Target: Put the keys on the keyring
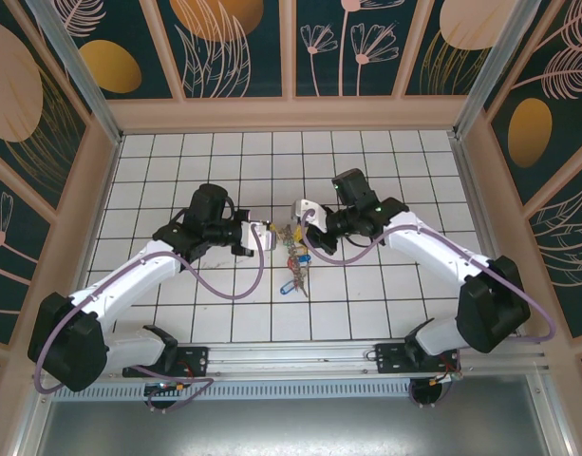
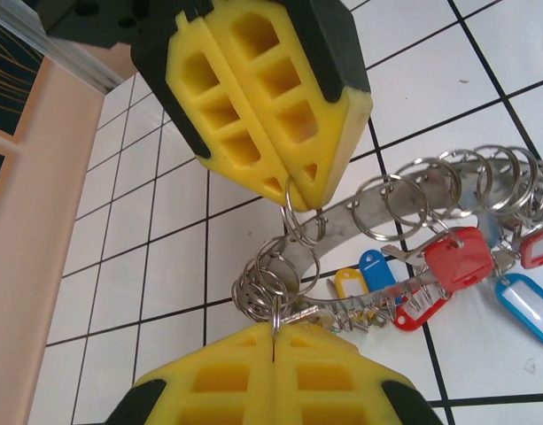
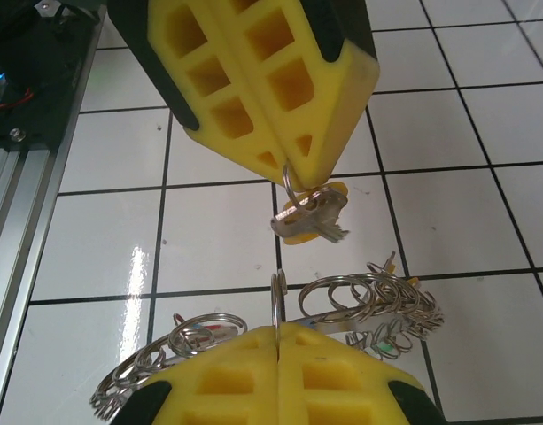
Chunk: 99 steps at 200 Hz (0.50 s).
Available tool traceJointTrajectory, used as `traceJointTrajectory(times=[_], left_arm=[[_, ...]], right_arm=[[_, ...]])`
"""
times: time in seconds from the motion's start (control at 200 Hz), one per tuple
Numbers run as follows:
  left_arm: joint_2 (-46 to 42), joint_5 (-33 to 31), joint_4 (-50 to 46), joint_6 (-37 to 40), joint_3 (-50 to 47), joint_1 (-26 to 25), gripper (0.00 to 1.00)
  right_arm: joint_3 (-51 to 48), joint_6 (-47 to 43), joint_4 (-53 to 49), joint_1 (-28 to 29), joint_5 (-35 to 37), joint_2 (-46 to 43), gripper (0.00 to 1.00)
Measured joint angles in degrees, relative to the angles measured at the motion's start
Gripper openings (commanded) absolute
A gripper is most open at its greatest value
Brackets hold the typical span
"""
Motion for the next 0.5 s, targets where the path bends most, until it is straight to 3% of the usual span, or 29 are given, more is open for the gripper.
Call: traceJointTrajectory(times=[0.495], left_arm=[[1.3,4.2,1.2,-0.3,-0.1,0.0,0.0]], right_arm=[[2.7,-1.0,-0.8,2.1,-0.4,3.0,0.0]])
